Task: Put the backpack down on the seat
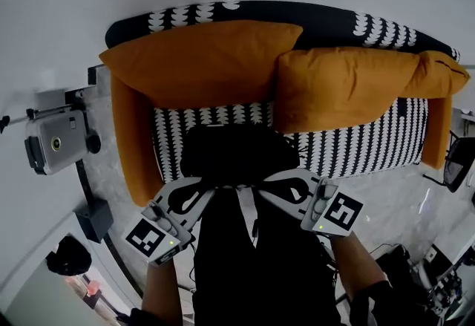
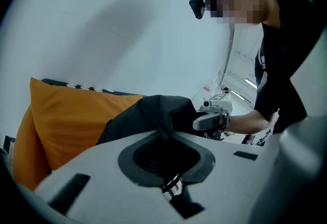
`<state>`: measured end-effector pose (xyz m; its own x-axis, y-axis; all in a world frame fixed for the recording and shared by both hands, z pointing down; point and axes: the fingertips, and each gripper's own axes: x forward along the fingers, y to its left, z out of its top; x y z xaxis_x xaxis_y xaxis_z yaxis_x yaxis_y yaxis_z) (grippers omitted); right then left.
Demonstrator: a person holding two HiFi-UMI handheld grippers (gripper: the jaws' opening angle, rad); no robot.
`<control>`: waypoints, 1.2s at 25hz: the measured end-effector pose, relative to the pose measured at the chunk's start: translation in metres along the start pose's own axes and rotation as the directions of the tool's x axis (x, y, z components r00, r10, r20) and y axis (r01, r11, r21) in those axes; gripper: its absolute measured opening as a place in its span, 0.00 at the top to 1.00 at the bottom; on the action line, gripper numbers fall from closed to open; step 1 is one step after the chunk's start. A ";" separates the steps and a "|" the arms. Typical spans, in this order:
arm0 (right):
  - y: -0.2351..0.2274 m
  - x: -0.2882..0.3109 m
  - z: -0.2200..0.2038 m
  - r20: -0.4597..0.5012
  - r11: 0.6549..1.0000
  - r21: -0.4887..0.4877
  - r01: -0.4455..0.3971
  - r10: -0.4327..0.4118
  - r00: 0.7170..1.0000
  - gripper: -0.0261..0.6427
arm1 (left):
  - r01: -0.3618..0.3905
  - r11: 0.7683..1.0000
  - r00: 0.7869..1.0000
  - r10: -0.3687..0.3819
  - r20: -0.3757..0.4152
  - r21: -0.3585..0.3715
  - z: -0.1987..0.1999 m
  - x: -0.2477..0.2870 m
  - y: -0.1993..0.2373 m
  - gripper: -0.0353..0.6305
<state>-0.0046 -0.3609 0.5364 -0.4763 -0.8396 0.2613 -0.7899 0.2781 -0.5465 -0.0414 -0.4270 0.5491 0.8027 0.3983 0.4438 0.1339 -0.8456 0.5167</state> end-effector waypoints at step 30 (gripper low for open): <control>-0.124 0.000 0.024 0.121 0.984 -0.027 0.179 -0.174 0.977 0.92 | 0.075 0.985 0.997 -0.078 0.015 0.155 0.042 0.085 0.071 0.89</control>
<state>0.1029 -0.4064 0.5852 -0.2813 -0.9253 0.2542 -0.8723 0.1361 -0.4697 0.0608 -0.4688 0.5925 0.7983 0.4580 0.3911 0.2824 -0.8582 0.4286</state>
